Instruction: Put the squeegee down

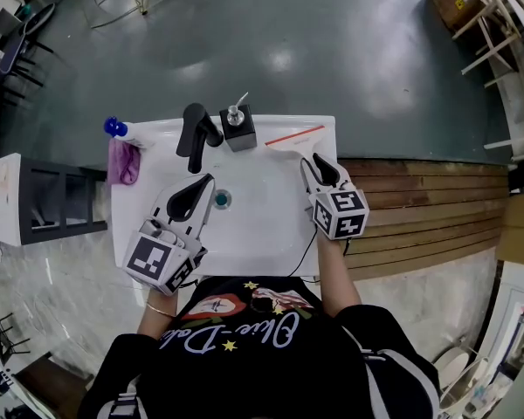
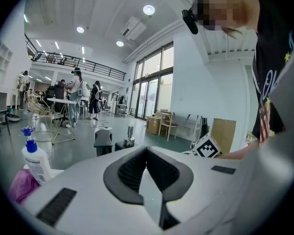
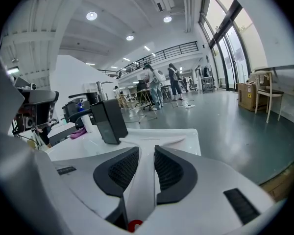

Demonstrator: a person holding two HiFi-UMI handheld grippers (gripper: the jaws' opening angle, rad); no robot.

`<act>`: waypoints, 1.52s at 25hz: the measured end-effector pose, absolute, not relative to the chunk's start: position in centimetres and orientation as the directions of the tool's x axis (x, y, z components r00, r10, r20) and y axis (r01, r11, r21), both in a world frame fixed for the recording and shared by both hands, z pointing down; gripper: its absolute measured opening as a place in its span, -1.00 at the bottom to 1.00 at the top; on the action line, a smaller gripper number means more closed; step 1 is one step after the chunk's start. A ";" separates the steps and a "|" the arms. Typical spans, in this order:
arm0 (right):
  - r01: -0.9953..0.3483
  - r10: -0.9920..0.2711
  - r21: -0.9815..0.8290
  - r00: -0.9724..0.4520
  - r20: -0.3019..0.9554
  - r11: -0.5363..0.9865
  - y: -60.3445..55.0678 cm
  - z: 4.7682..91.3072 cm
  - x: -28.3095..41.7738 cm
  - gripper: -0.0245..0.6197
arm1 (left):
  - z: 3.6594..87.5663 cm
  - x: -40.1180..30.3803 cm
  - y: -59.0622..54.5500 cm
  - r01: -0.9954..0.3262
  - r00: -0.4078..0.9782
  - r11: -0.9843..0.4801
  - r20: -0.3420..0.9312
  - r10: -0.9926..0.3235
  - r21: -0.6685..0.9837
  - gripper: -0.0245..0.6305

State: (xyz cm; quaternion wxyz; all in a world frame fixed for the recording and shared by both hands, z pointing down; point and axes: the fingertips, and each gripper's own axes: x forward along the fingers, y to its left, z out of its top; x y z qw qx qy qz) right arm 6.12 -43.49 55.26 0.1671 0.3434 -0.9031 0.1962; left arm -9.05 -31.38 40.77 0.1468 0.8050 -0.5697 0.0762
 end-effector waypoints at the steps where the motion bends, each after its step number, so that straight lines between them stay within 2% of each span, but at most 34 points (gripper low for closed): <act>1: -0.686 -0.555 -0.237 -0.707 0.438 0.688 -43.5 55.4 6.1 -0.56 | 40.8 -9.1 -31.3 -0.940 0.339 -0.307 0.290 -0.895 0.149 -0.94; 21: -0.691 -0.570 -0.208 -0.701 0.429 0.693 -43.8 55.2 5.5 -0.56 | 40.8 -10.0 -30.9 -0.943 0.327 -0.290 0.284 -0.901 0.166 -0.94; 28: -0.692 -0.584 -0.203 -0.704 0.404 0.693 -43.5 54.5 5.6 -0.86 | 40.6 -9.9 -30.9 -0.939 0.338 -0.301 0.279 -0.899 0.168 -0.94; 38: -0.700 -0.613 -0.201 -0.703 0.360 0.685 -43.1 53.0 6.1 -0.88 | 40.6 -9.7 -30.6 -0.933 0.356 -0.321 0.271 -0.894 0.165 -0.94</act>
